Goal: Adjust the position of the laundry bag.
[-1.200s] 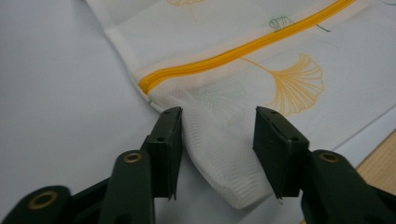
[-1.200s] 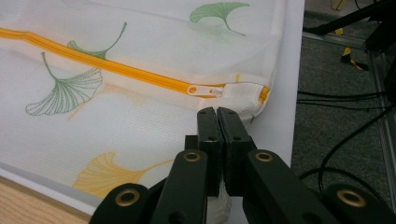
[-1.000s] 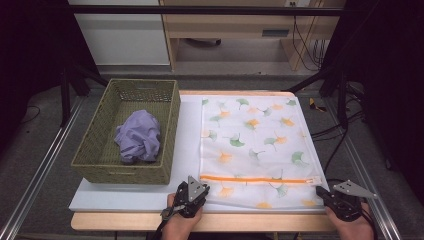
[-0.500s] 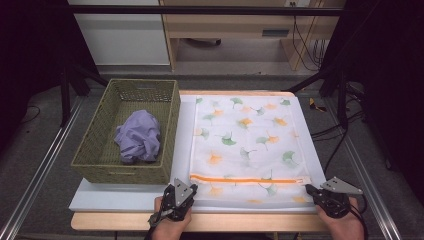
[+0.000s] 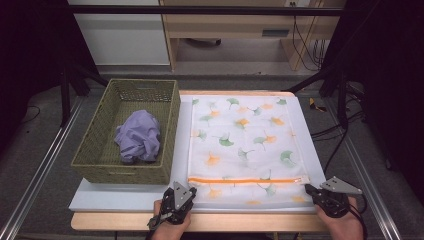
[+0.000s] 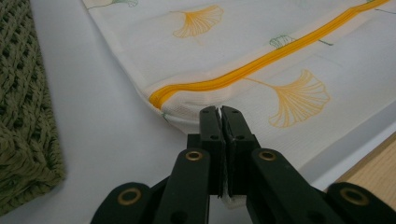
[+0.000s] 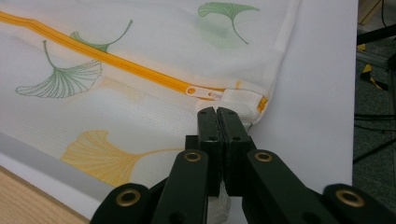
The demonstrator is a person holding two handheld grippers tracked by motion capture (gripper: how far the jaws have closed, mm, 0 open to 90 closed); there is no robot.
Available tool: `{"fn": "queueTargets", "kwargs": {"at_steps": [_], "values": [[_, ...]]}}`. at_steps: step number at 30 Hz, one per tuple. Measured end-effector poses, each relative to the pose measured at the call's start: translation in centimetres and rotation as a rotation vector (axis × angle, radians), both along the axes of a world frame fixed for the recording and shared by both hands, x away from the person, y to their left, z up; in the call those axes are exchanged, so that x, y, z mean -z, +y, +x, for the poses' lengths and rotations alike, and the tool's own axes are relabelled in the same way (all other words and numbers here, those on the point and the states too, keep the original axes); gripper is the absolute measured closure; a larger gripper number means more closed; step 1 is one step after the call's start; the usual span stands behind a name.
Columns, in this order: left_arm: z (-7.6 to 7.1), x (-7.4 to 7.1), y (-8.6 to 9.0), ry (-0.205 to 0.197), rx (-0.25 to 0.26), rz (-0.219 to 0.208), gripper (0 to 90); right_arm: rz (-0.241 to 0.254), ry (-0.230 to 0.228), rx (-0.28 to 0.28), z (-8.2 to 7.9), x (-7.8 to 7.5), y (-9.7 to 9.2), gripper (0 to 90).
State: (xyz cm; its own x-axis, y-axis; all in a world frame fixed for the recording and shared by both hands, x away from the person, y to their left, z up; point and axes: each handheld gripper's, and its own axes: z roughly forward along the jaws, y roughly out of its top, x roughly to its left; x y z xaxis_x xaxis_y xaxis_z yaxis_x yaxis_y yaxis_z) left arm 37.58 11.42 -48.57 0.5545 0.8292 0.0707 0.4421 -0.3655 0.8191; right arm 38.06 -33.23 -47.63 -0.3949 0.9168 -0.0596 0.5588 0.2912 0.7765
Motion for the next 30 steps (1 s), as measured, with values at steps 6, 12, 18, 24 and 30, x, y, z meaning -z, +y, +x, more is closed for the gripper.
{"fn": "queueTargets", "kwargs": {"at_steps": [6,12,18,24,30], "values": [[0.0,0.2,0.1,-0.005,0.003,-0.011,85.2,0.013,0.011,-0.006,-0.1,0.1,0.1,88.3],[-0.1,-1.0,-0.3,-0.072,0.006,-0.066,53.3,0.056,-0.078,0.033,-0.3,-0.9,-0.3,52.8],[0.1,-2.0,-1.3,-0.122,0.063,-0.100,26.6,0.095,-0.204,0.121,-0.4,-2.5,-0.9,25.7],[1.7,-3.0,-3.2,-0.112,0.136,-0.118,9.9,0.098,-0.274,0.139,1.1,-4.0,-0.8,17.1],[2.5,-2.9,-3.9,-0.084,0.170,-0.171,6.3,0.115,-0.258,0.109,2.9,-4.0,0.2,21.1]]}}
